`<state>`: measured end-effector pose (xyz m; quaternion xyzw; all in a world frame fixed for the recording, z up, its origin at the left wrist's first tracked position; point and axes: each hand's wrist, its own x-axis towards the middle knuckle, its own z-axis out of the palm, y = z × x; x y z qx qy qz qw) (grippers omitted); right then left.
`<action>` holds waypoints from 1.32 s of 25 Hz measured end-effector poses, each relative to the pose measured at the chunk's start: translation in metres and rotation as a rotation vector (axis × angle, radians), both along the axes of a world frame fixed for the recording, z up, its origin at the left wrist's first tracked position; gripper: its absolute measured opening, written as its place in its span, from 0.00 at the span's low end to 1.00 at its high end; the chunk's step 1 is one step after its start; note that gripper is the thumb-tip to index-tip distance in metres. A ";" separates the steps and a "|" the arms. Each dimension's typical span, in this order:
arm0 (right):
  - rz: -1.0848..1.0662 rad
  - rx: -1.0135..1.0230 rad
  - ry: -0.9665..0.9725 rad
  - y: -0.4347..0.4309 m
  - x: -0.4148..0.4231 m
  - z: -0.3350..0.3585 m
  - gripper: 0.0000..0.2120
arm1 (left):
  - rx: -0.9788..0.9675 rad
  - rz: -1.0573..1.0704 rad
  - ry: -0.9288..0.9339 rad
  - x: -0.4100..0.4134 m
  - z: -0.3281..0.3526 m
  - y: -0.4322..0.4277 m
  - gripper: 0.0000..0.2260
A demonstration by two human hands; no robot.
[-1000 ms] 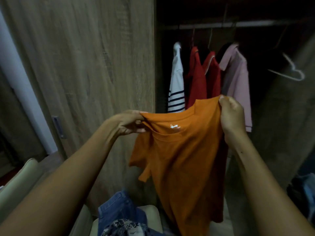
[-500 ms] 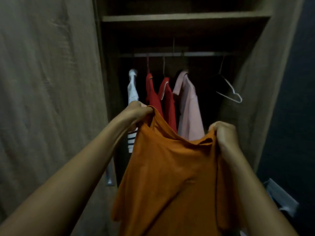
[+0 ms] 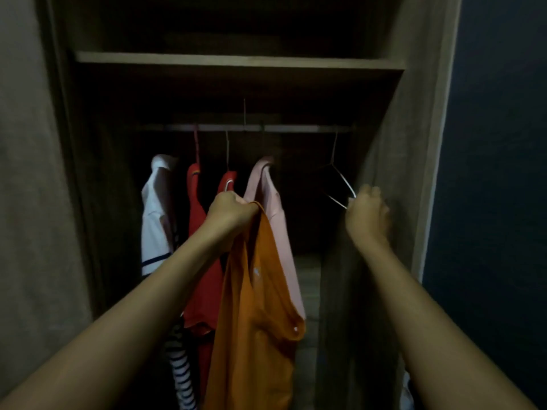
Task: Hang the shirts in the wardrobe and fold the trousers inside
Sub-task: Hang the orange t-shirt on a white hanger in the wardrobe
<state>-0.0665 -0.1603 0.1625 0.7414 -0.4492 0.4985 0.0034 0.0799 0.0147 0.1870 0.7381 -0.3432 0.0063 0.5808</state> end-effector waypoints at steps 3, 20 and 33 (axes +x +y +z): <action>-0.111 0.098 0.177 -0.033 0.019 0.008 0.13 | 0.001 0.009 0.006 0.009 0.001 -0.025 0.07; 0.019 -0.055 -0.044 0.001 -0.018 0.004 0.15 | 0.021 -0.041 -0.088 0.019 -0.002 -0.041 0.03; 0.870 0.535 -0.925 0.201 -0.037 -0.156 0.12 | -0.026 0.034 0.004 0.032 -0.044 0.059 0.04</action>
